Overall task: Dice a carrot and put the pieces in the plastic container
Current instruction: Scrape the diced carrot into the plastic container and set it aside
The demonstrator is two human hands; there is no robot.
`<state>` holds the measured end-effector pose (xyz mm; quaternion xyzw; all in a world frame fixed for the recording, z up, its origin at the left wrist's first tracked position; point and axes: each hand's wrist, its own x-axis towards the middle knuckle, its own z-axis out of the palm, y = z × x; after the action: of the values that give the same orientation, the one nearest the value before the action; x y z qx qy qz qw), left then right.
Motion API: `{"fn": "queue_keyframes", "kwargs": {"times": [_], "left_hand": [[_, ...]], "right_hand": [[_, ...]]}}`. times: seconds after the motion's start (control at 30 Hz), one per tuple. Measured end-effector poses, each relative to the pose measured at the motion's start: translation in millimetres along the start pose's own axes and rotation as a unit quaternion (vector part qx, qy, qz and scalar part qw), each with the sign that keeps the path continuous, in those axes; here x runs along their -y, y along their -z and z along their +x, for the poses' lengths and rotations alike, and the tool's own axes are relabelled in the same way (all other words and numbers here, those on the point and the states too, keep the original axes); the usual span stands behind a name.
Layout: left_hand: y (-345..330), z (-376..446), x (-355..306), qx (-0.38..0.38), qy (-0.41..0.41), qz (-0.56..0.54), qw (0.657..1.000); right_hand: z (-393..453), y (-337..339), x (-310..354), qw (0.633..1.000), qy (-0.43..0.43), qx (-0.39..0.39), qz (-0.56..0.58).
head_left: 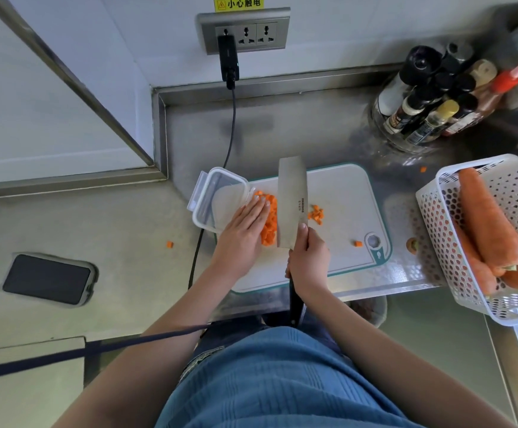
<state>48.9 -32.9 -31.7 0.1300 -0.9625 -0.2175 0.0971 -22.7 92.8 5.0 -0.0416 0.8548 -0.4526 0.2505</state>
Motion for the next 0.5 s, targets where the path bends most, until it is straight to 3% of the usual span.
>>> {"fn": "queue_keyframes", "kwargs": {"times": [0.13, 0.33, 0.4, 0.5], "left_hand": [[-2, -8, -9, -0.036, -0.014, -0.001, 0.999], [-35, 4, -52, 0.020, -0.226, 0.001, 0.974], [-49, 4, -60, 0.047, -0.187, 0.005, 0.981], [-55, 3, -65, 0.051, -0.058, -0.007, 0.997]], "right_hand": [[23, 34, -24, 0.993, 0.000, -0.100, -0.056], [33, 91, -75, 0.967, -0.073, -0.219, -0.109], [31, 101, -82, 0.964, -0.087, -0.225, -0.110], [27, 106, -86, 0.968, -0.106, -0.205, -0.101]]}}
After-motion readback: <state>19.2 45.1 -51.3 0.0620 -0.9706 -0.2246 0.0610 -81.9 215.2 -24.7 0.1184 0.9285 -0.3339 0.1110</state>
